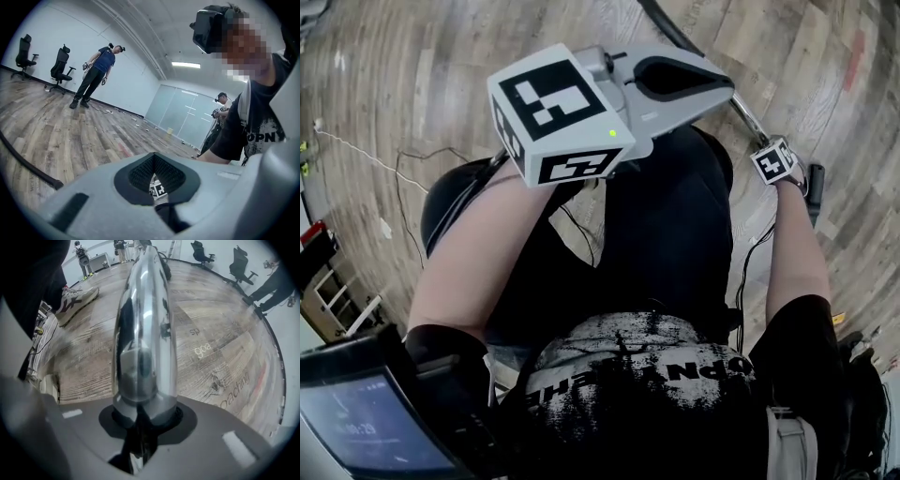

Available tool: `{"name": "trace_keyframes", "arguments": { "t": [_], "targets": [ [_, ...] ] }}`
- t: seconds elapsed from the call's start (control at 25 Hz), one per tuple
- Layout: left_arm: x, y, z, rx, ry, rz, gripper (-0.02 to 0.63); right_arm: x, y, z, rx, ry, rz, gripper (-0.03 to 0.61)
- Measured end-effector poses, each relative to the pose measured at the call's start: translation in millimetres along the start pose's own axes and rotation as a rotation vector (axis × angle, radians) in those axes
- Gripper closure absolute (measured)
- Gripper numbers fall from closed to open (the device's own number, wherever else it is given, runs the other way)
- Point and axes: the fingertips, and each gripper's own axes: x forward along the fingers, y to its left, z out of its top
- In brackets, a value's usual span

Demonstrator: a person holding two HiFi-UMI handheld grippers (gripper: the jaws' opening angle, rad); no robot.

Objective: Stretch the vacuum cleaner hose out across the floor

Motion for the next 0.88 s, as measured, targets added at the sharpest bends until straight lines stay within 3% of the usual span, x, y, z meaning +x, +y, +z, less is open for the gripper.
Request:
{"name": "trace_keyframes", "arguments": {
  "t": [0.08, 0.16, 0.4, 0.52, 0.88],
  "targets": [
    [0.8, -1.7, -1.5, 0.002, 0.002, 0.001, 0.612, 9.0, 11.0, -2.8, -0.006, 0.026, 0.052, 0.465],
    [2.2, -4.3, -2.7, 0.003, 0.008, -0.004, 0.612, 16.1, 21.5, -9.2, 0.017, 0.055, 0.085, 0.392],
    [-0.1, -10.2, 3.9, 0.011, -0.01, -0.013, 0.612, 16.1, 20.6, -19.8, -0.01, 0.08, 0.077, 0.405],
    [1.1, -11.2, 5.8, 0.007, -0.015, -0.016, 0.612, 14.9, 18.0, -8.5, -0.064, 0.014, 0.068, 0.426],
    [0.1, -12.4, 5.9, 0.004, -0.02, -0.015, 0.612, 15.4, 17.4, -11.0, -0.051, 0.035, 0.06, 0.417]
  ]
}}
